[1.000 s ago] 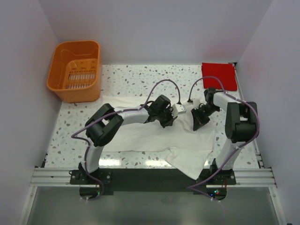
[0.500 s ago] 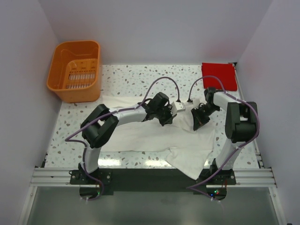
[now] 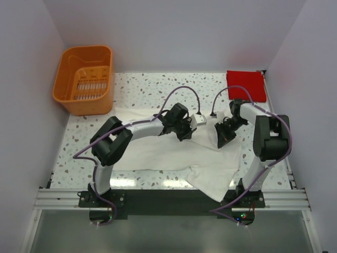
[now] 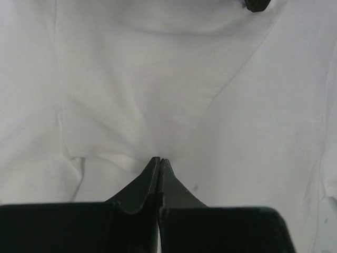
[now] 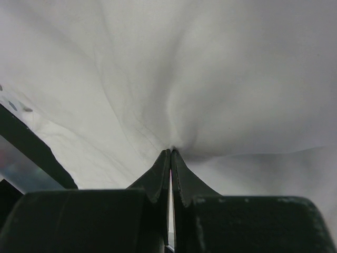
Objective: Fold and stack the t-shirts
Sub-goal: Fold the tshirt
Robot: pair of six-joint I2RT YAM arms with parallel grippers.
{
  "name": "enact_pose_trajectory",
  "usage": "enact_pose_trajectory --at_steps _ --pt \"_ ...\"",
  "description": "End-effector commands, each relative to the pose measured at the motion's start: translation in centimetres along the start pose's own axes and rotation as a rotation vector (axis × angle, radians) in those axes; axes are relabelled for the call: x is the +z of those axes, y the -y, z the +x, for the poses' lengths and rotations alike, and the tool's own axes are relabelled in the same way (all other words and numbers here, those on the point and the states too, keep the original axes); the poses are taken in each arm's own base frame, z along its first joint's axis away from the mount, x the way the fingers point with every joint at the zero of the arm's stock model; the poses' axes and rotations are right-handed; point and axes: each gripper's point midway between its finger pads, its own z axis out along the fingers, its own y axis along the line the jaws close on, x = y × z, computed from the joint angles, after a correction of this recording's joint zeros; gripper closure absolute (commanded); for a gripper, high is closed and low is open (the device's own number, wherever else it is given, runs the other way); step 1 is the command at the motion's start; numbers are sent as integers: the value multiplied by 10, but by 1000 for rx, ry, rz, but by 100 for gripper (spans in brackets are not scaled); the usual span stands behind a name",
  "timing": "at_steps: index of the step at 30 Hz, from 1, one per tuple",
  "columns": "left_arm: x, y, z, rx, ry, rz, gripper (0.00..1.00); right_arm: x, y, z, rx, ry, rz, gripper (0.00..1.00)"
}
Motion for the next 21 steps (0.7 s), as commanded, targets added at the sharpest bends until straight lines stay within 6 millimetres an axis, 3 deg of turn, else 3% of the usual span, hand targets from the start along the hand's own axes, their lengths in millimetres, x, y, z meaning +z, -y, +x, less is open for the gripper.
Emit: enact_pose_trajectory --at_steps 1,21 --pt "-8 -4 -13 16 34 8 100 -16 -16 -7 -23 49 -23 100" --pt "-11 2 -5 18 25 35 100 -17 -32 8 -21 11 -80 100"
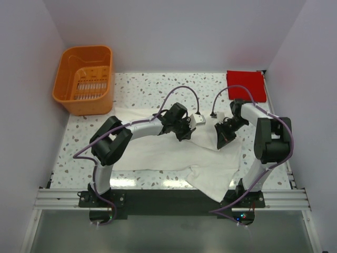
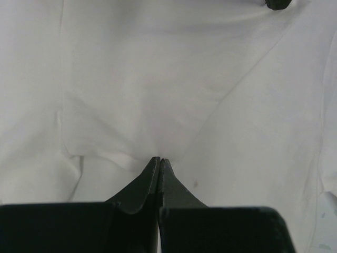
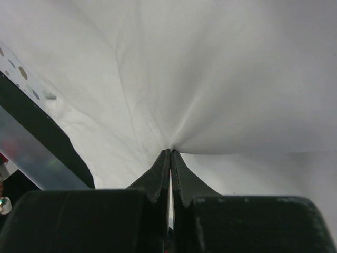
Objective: Fold and stack the t-shirts
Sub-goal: Fold the tshirt
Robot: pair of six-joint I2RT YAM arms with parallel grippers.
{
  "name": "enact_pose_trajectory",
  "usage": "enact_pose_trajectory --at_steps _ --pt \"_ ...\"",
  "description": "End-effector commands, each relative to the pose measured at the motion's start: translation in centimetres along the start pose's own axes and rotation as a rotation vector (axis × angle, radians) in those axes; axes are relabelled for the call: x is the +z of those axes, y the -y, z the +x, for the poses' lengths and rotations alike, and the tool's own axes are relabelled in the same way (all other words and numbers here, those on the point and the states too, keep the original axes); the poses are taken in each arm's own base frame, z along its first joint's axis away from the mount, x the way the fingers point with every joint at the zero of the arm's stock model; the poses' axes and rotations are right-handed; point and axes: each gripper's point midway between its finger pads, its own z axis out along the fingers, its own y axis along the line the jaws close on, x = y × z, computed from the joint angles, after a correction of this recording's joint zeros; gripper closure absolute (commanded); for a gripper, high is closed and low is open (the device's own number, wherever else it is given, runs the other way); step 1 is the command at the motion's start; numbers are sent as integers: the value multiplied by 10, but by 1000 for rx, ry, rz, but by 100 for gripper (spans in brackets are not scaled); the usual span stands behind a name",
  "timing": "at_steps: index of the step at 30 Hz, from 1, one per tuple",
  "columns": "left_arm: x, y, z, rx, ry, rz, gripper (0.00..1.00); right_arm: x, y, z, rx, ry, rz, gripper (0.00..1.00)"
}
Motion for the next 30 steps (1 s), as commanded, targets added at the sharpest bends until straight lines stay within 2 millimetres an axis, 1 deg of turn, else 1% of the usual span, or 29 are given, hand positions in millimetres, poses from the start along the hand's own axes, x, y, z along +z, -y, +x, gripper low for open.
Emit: enact_pose_trajectory --at_steps 1,8,9,10,11,12,13,14,15,16,17,18,19,20,21,22,23,24,25,26,27,28,29,30 --pt "-9 2 -8 30 26 15 100 -6 -14 3 -31 1 -30 100" --pt "-9 3 -6 31 21 22 100 -1 -15 8 -32 -37 -54 100" --pt "-10 4 -7 33 22 28 100 -1 -15 8 -31 -38 -55 91" --pt "-11 5 -8 32 19 33 100 -1 -14 8 -38 -40 -54 77" --pt "-14 2 -9 25 25 33 96 -3 -12 5 -49 -34 -44 72" --pt "-23 2 -19 22 57 44 84 -6 -11 2 -59 -24 -34 68" --pt "-29 2 -22 4 75 50 79 -15 -8 -8 -75 12 -12 60" --pt "-41 -10 -22 -23 94 40 75 -20 -6 -13 -78 30 -2 58" --pt "-57 -12 -31 -23 125 42 69 -27 -3 -20 -86 58 4 57" --pt "-67 -16 -27 -50 114 41 66 -38 -2 -32 -114 94 20 55" --pt "-83 -33 -22 -83 116 14 61 -42 -3 -37 -125 106 19 55" --pt "-100 -38 -26 -81 132 -1 59 -47 -3 -44 -135 124 27 55" --pt "-112 -42 -15 -86 104 -14 59 -54 -2 -55 -147 154 40 55" --pt "-129 -59 -6 -106 99 -53 57 -56 0 -63 -152 175 49 55" --pt "-147 -67 -4 -96 98 -89 56 -58 2 -70 -151 193 56 55" --pt "-165 -82 16 -104 62 -122 55 -63 7 -83 -150 223 77 55" --pt "-178 -89 23 -93 47 -139 54 -58 12 -87 -134 216 78 55" --pt "-190 -90 35 -106 8 -127 54 -58 18 -91 -114 215 92 56" --pt "-205 -108 51 -84 -24 -171 54 -61 24 -102 -118 236 112 57" --pt "-211 -120 67 -85 -79 -207 53 -56 30 -106 -106 228 111 57" --pt "-220 -129 75 -71 -111 -223 53 -55 34 -111 -91 235 120 58" --pt "-232 -134 97 -64 -169 -213 53 -59 39 -119 -95 250 146 58" --pt "-233 -140 111 -72 -202 -211 53 -60 46 -126 -97 269 168 58" --pt "-240 -147 124 -73 -246 -230 53 -57 52 -131 -81 268 179 58"
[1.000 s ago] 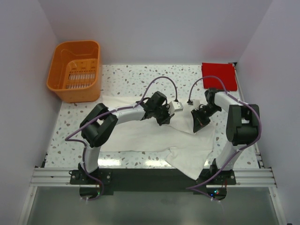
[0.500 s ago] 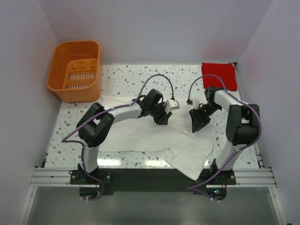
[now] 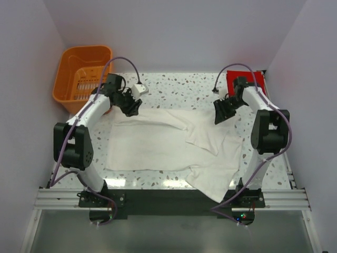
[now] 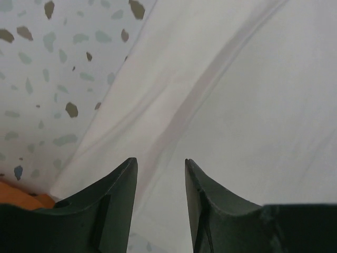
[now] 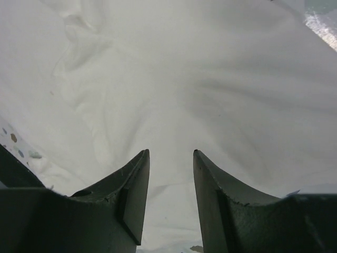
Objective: Fold and stack the t-shirts
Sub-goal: Fold the tshirt
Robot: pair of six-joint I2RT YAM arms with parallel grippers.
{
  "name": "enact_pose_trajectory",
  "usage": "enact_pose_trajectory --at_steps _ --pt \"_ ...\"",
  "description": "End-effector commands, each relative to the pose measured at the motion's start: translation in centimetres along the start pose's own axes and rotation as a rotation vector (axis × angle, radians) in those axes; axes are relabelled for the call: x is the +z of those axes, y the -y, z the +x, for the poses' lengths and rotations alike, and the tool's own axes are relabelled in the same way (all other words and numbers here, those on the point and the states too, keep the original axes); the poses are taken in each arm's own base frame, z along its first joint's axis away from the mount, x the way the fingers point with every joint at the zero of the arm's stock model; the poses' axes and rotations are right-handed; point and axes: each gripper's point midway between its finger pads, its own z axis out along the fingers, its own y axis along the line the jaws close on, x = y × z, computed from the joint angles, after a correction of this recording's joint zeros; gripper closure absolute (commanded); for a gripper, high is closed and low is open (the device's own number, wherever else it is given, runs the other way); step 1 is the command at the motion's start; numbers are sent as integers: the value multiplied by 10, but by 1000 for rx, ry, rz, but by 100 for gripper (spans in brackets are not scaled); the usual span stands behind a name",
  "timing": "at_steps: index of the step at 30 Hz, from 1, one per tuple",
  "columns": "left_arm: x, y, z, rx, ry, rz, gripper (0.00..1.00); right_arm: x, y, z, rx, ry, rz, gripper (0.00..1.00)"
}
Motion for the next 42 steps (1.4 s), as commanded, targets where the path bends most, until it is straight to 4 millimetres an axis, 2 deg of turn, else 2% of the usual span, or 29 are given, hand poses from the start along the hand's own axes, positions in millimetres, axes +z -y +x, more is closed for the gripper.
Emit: enact_pose_trajectory --at_steps 1,5,11,19,22,27,28,33,36,39,40,41,42 --pt "-13 -16 64 86 -211 45 53 2 25 -32 10 71 85 58" --pt "-10 -42 96 124 -301 14 53 9 44 -37 26 58 136 59" --pt "9 -58 113 168 -350 -1 53 21 60 -31 38 28 181 59" --pt "18 -79 111 217 -352 -47 53 25 66 -19 40 -9 207 59" --pt "18 -80 113 232 -366 -43 59 26 66 -20 41 -10 207 59" --pt "10 -76 109 256 -360 -38 74 25 66 -18 36 -19 206 60" --pt "7 -75 106 261 -355 -37 81 25 66 -18 35 -22 206 60" --pt "-5 -58 104 271 -342 -2 96 25 68 -15 28 -33 216 61" --pt "-13 -44 110 282 -351 33 100 24 71 -13 28 -42 231 61" --pt "-22 -29 116 307 -358 60 100 24 72 -12 27 -46 236 61" --pt "-22 -23 123 307 -370 76 100 24 71 -13 23 -45 236 61" --pt "-23 -22 125 314 -374 77 100 25 71 -12 23 -49 236 61" --pt "-23 -19 128 315 -382 81 95 23 72 -12 24 -48 239 61"
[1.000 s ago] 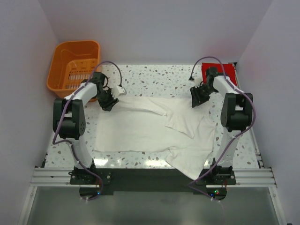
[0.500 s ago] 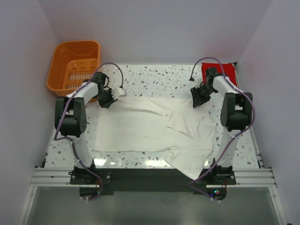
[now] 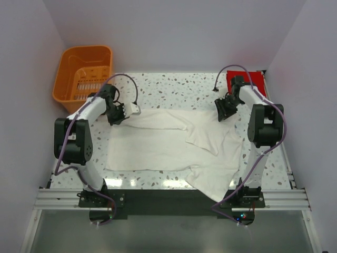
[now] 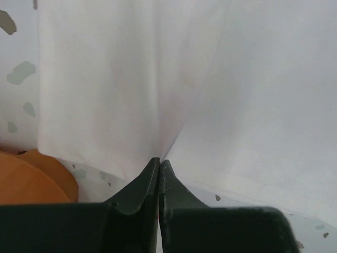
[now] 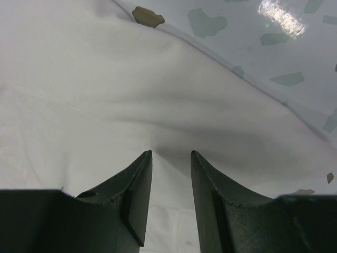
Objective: Fold and stack the t-shirts
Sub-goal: Fold the tshirt
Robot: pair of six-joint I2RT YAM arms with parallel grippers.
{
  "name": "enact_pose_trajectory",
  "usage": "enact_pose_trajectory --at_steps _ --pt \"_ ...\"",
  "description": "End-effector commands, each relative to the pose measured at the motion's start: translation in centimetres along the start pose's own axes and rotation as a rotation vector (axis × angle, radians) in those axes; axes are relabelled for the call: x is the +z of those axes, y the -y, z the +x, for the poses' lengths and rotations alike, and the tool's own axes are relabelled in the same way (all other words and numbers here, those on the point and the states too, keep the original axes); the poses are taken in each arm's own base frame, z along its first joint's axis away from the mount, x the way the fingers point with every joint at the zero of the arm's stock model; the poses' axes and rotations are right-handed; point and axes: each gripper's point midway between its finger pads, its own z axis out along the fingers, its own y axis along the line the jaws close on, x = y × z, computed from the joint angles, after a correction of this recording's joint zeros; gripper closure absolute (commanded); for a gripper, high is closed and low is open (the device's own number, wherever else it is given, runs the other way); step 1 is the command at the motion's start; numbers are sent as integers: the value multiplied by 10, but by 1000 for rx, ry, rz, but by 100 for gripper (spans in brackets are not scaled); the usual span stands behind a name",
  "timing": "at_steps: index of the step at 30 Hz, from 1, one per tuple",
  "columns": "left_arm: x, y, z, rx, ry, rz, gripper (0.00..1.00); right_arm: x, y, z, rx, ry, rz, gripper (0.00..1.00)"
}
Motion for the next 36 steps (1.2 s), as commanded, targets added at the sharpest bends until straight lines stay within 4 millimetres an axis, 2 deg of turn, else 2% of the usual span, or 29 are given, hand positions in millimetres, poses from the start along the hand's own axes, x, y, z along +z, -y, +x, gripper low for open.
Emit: enact_pose_trajectory --at_steps 1,2,5,6,9,10,12,15,16,17,19,21,22,28,32,35,36 --pt "-6 19 7 38 -16 40 93 -3 5 -3 -19 2 23 61" --pt "-6 21 10 36 -26 49 91 -3 5 -3 -21 2 23 61" --pt "-5 26 16 30 -46 68 72 -6 5 -3 -30 0 28 61" --pt "-7 24 16 22 -40 63 69 -8 5 -3 -35 -1 28 61" --pt "-17 5 3 -18 7 9 62 -13 5 -5 -47 6 37 62" --pt "-24 -9 -8 -24 43 -33 61 -15 6 -7 -55 13 40 62" --pt "-30 -23 -22 -79 90 -74 60 -19 7 -9 -62 21 50 62" --pt "-26 -41 -34 -189 134 -123 59 -18 12 -11 -68 20 69 63" --pt "-27 -53 -39 -213 150 -154 58 -18 13 -11 -72 17 72 64" --pt "-17 -54 -37 -296 141 -149 55 -18 16 -12 -75 15 85 65" --pt "-12 -60 -38 -343 129 -158 57 -17 19 -12 -84 11 96 66" --pt "-1 -55 -36 -395 129 -142 61 -13 24 -11 -91 6 115 67" --pt "2 -60 -37 -412 124 -180 62 -11 27 -10 -93 1 125 68" --pt "33 -47 -18 -477 19 -198 72 4 52 5 -124 -77 227 73" --pt "53 -37 0 -527 -54 -176 77 12 70 2 -133 -82 298 76" --pt "67 -39 7 -547 -87 -169 81 18 83 -3 -140 -85 350 77" --pt "68 -45 7 -547 -91 -181 83 19 87 -4 -139 -86 361 78"
